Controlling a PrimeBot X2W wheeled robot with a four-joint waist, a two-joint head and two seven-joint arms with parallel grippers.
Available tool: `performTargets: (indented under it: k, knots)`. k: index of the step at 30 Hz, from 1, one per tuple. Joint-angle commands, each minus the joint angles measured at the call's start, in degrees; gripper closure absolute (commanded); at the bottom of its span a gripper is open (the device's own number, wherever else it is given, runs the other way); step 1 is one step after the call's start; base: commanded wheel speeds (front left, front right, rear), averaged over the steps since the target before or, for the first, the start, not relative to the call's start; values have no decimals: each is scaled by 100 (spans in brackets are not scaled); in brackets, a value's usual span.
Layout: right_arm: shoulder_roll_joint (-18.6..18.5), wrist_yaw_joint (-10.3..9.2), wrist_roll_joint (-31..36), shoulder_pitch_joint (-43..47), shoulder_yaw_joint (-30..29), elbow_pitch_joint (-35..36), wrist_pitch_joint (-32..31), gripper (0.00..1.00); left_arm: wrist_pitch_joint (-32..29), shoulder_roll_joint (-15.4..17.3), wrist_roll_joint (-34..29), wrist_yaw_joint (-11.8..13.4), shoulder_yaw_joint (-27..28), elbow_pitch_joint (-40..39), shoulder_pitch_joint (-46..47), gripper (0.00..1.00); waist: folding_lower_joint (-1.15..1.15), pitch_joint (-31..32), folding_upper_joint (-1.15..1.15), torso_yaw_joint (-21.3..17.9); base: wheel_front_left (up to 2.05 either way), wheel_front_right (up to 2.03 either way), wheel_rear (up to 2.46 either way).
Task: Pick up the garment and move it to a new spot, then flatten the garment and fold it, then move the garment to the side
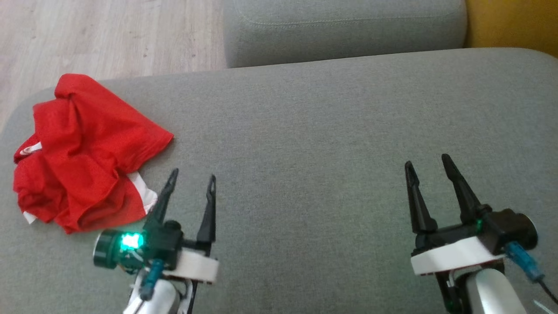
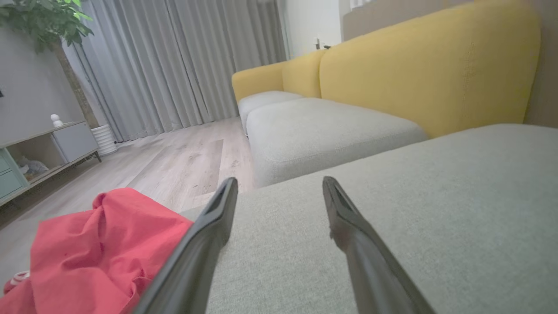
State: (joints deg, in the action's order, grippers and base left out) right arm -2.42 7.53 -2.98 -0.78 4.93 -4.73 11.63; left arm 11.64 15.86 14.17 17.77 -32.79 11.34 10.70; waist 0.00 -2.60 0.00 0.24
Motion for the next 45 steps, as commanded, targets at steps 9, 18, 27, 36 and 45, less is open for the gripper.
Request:
performTargets:
  k: [9,18,27,36,45]
  knots:
    - [-44,-4,-540,-183,-21,110,228,0,226,-327,454,-586,949,-492,-87,0,0,-52,0,79,0,0,0]
    - [-45,-4,-823,-176,0,-129,337,0,336,-886,204,-1395,1719,-190,-446,0,0,-45,0,73,0,0,0]
    - [-45,-4,-832,-194,46,-95,337,0,336,-1120,-123,-1740,2134,-66,-418,0,0,-67,0,83,0,0,0]
    - [-45,-4,-878,-60,224,-89,337,0,336,-1256,-263,-1803,2530,-26,-464,0,0,75,0,651,0,0,0]
    - [-45,-4,-1009,34,643,-82,337,0,336,-1278,-457,-1866,2778,111,-626,0,0,282,0,1402,0,0,0]
